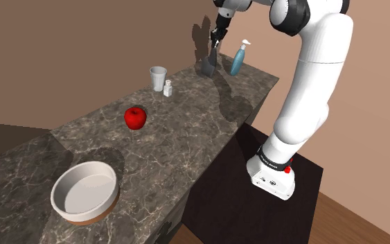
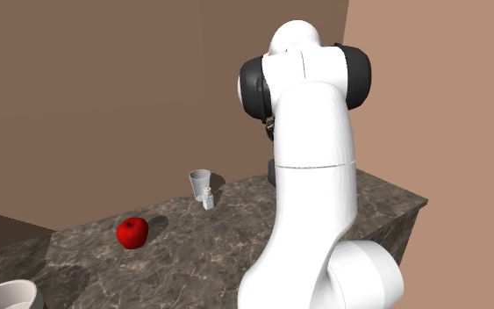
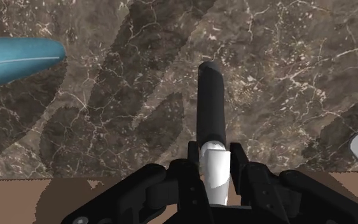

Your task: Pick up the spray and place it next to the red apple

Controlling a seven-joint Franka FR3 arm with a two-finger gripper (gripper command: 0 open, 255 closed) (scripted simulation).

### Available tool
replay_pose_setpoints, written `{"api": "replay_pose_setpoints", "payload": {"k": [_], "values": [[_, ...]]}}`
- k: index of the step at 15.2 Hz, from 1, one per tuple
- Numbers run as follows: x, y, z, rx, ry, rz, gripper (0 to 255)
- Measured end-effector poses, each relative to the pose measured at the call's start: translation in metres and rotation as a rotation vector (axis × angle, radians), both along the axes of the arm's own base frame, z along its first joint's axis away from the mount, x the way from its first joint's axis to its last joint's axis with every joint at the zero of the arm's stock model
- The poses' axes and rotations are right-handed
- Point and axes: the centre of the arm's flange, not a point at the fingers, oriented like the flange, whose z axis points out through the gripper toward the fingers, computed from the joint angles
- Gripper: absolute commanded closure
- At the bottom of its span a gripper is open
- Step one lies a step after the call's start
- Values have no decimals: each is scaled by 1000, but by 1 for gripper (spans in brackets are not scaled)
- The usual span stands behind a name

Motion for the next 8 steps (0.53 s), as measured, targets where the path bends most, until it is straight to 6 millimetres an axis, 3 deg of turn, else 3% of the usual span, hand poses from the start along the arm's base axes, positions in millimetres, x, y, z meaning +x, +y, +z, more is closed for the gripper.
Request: {"api": "replay_pose_setpoints", "payload": {"k": [8], "values": [[2,0,43,0,0,0,255]]}}
